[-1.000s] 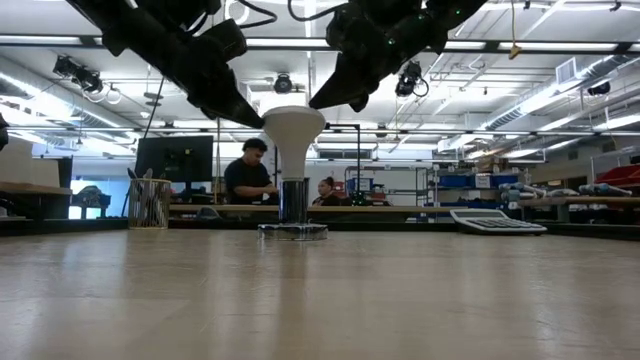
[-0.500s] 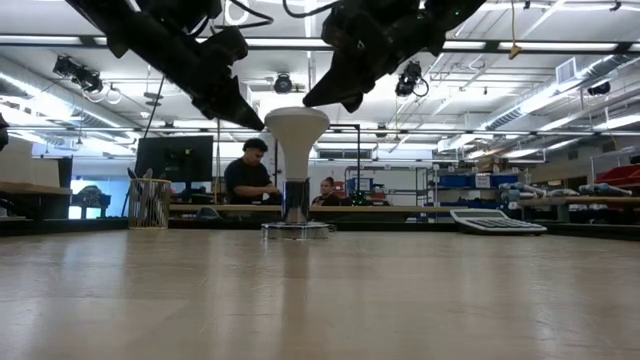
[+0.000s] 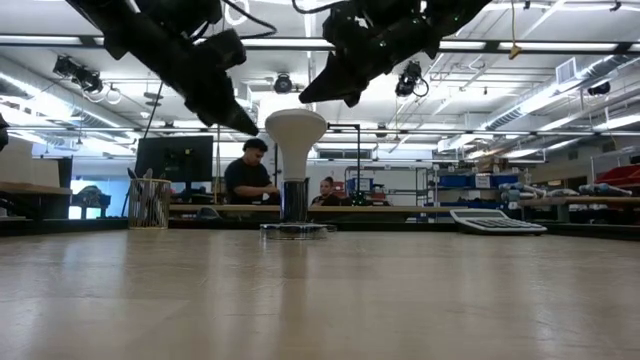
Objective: Screw lightbulb
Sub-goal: Insert the white lightbulb into the silver lamp
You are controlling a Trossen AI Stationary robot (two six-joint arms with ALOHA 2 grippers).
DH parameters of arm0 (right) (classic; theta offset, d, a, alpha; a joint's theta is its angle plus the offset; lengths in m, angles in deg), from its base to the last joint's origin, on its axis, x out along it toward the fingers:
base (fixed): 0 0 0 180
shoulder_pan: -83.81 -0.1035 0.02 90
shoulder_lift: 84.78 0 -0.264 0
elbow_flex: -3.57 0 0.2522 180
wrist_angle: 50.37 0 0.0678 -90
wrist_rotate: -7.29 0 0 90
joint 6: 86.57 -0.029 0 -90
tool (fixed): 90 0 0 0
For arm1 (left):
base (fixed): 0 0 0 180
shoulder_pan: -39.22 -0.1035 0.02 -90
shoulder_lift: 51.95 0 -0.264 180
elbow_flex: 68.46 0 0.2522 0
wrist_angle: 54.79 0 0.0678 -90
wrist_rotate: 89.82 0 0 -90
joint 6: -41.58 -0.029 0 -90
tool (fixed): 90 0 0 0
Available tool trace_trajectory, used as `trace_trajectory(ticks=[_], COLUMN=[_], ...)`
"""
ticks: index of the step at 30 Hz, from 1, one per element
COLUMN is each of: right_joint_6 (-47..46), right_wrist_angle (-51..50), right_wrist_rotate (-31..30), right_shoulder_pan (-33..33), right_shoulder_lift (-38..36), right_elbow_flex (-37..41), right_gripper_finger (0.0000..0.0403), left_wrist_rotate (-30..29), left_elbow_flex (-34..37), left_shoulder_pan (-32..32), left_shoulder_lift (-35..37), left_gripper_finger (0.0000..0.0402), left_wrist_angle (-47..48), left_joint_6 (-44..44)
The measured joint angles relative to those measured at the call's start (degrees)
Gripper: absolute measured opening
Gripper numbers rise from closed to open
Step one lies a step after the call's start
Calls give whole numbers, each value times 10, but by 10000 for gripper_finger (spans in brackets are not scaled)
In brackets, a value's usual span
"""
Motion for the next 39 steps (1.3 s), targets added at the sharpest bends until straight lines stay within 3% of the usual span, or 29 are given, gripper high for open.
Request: trace_trajectory(ticks=[4,12,34,39], right_joint_6=[9,9,1,2], right_wrist_angle=[-2,-24,-70,-69], right_wrist_rotate=[-24,-21,-19,5], right_shoulder_pan=[11,16,-5,-13], right_shoulder_lift=[1,13,8,8], right_elbow_flex=[0,-2,-3,-2], right_gripper_finger=[6,5,5,5], left_wrist_rotate=[30,21,-63,-86], left_elbow_flex=[0,0,1,1], left_shoulder_pan=[3,6,5,-8], left_shoulder_lift=[0,-12,-26,-26], left_gripper_finger=[0,0,0,0], left_wrist_angle=[-42,-62,-58,-58], left_joint_6=[0,0,-3,-2])
